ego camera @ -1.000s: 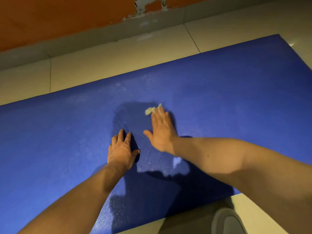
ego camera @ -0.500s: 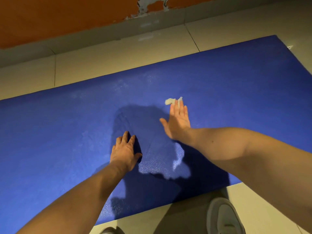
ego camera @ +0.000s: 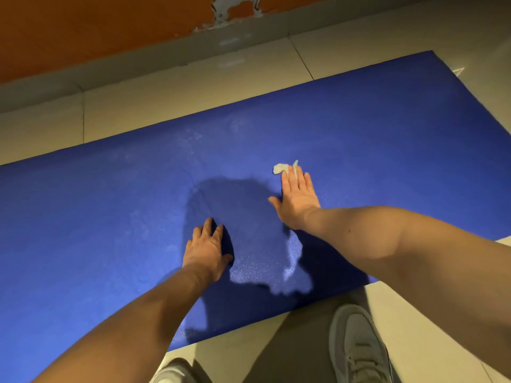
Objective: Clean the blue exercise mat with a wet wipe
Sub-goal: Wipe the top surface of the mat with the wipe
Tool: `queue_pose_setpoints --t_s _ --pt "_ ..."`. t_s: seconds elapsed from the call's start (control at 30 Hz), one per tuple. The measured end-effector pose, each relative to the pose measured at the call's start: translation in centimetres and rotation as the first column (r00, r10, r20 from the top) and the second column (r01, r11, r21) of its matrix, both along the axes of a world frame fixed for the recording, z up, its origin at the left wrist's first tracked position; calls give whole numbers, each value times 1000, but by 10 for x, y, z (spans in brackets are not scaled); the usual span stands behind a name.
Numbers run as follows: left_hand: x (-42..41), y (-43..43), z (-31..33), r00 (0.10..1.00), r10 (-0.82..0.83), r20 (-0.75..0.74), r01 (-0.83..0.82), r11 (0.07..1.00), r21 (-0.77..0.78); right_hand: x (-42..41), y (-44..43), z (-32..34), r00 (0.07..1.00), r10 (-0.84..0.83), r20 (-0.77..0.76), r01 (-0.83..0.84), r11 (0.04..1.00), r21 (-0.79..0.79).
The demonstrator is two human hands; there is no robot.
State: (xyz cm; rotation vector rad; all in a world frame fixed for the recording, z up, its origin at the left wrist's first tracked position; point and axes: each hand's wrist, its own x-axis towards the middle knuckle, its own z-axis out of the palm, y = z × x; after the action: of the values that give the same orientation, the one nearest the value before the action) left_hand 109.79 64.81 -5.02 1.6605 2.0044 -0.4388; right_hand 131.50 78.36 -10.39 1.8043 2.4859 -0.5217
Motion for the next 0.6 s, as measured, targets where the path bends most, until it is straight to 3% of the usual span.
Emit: queue_pose_setpoints --t_s 0.03,0.1,0.27,0.4,0.43,0.53,0.6 --pt "0 -2 0 1000 -5 -2 5 1000 -4 -3 -3 0 998 -37 42 37 999 -6" --pt "0 -5 0 1000 -12 -9 12 1000 -8 -19 -22 -2 996 -86 -17 86 996 -5" --pt "4 -10 2 1000 -26 -17 26 999 -25 -38 -115 -12 961 268 67 -270 962 29" --pt "7 -15 3 998 -46 -33 44 998 -37 -16 -101 -12 898 418 136 -432 897 92" --pt "8 -17 3 998 -53 -33 52 998 -42 -8 -87 -6 898 406 167 -426 898 107" --pt "8 -21 5 997 -65 -35 63 997 -49 23 -45 3 987 154 48 -156 987 31" --pt "8 -24 5 997 -70 -32 68 996 -51 29 -34 2 992 -7 128 13 999 -47"
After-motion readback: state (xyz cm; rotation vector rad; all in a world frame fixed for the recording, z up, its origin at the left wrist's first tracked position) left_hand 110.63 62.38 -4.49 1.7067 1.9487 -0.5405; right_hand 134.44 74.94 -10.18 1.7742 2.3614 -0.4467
